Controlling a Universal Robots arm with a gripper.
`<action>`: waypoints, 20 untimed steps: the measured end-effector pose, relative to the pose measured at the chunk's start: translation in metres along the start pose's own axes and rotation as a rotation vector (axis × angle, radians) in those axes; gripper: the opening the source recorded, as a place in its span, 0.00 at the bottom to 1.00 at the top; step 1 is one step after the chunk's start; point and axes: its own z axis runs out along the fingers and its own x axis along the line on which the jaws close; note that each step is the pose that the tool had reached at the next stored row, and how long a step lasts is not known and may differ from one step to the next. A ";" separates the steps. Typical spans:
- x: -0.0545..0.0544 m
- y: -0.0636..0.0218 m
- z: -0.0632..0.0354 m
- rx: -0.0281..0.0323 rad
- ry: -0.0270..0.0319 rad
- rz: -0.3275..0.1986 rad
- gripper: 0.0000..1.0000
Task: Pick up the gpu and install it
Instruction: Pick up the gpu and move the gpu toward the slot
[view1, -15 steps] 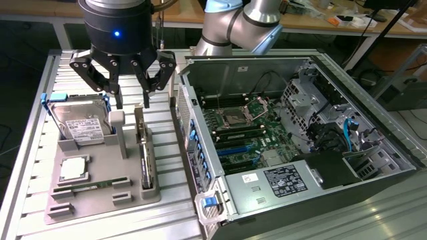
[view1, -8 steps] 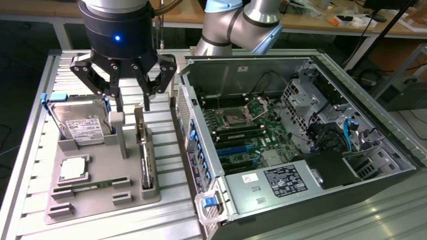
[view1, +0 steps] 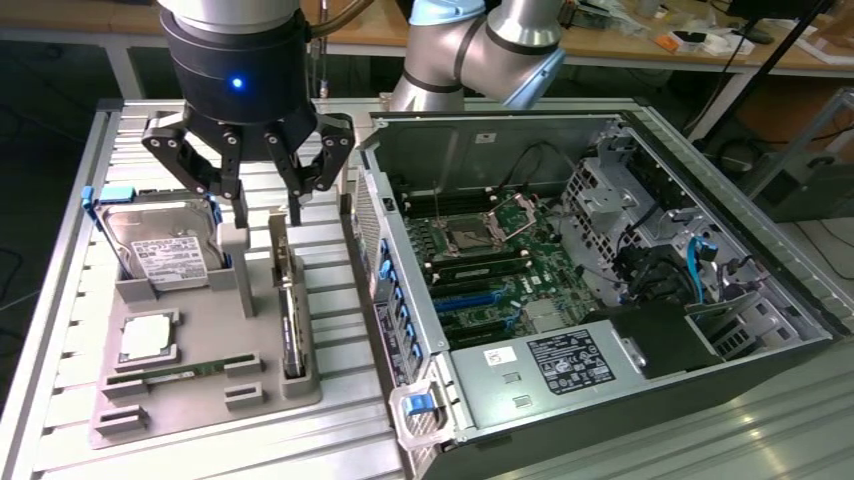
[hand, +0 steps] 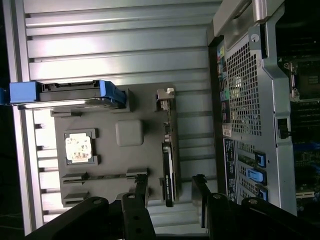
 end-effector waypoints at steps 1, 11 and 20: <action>0.000 0.0000 0.0000 0.0000 -0.0001 0.000 0.48; -0.003 -0.0026 0.0020 -0.0001 -0.0002 0.000 0.48; -0.004 -0.0067 0.0040 0.0000 0.0000 0.000 0.48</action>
